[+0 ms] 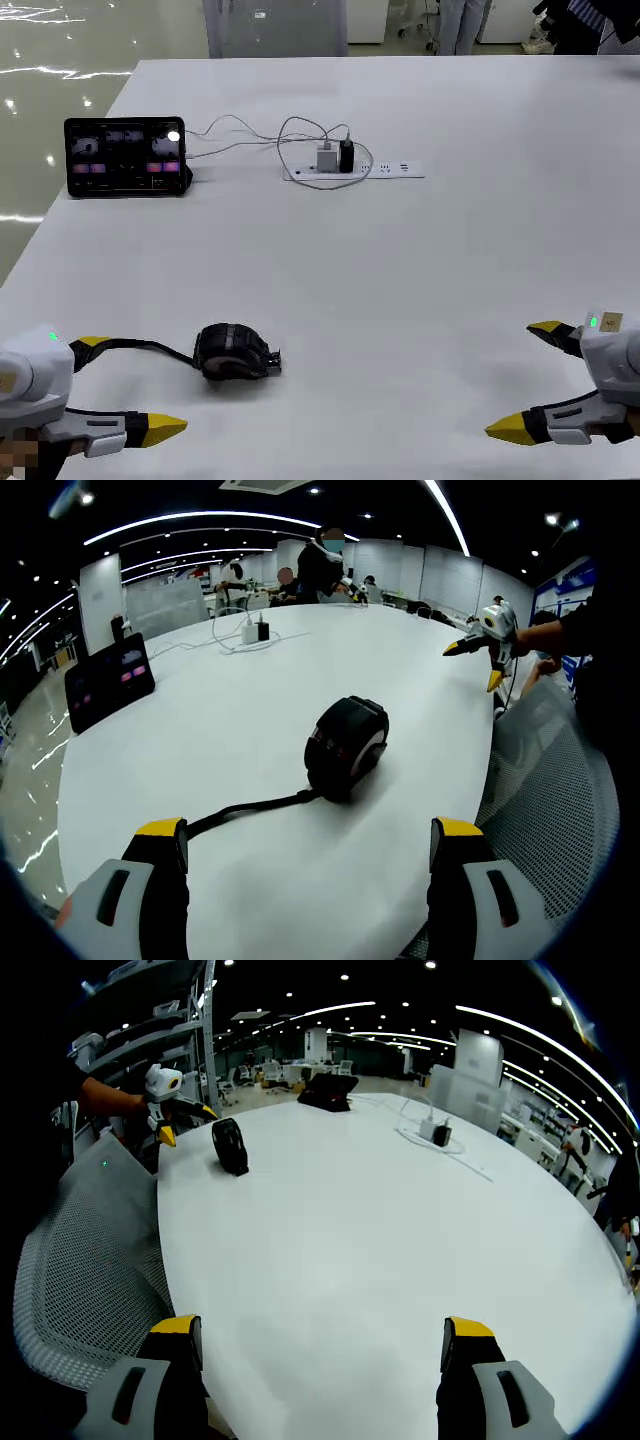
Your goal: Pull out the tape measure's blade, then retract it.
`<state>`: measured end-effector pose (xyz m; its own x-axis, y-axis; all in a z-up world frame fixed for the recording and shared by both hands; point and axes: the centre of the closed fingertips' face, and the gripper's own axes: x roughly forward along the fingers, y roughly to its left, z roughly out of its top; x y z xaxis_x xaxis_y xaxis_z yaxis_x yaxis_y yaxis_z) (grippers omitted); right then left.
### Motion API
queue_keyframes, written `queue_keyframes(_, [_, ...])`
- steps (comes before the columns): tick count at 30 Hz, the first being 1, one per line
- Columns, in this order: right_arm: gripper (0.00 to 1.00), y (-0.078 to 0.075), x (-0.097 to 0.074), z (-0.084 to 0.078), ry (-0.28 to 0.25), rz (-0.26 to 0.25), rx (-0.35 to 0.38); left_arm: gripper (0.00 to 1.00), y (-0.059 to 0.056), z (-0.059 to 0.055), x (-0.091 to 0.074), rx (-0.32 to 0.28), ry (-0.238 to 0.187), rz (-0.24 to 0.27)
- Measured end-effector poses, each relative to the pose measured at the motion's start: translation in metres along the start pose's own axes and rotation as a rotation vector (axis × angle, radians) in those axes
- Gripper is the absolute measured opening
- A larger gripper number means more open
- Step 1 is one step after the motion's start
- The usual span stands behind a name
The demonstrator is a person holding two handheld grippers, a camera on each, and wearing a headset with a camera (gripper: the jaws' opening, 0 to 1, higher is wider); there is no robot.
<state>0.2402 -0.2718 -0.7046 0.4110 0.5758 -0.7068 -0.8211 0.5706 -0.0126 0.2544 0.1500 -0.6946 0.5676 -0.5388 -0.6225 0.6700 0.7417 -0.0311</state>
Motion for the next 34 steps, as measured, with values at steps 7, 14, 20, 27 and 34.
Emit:
queue_keyframes(7, [0.99, -0.002, -0.015, -0.007, 0.009, -0.010, 0.012, 0.99, 0.000, -0.001, -0.001, -0.018, 0.010, -0.011])
queue_keyframes(14, [0.99, -0.005, -0.018, -0.008, 0.003, -0.024, 0.027, 0.99, -0.004, -0.004, -0.001, -0.042, 0.018, -0.030])
queue_keyframes(20, [0.99, -0.003, -0.016, -0.005, -0.009, -0.016, 0.024, 0.99, -0.005, -0.002, -0.002, -0.048, 0.014, -0.035])
queue_keyframes(27, [0.99, -0.003, -0.016, 0.000, -0.012, -0.008, 0.017, 0.99, -0.005, -0.003, -0.002, -0.055, 0.014, -0.039])
queue_keyframes(34, [0.99, -0.005, -0.017, 0.000, -0.014, -0.010, 0.017, 0.99, -0.004, -0.001, -0.001, -0.061, 0.010, -0.042])
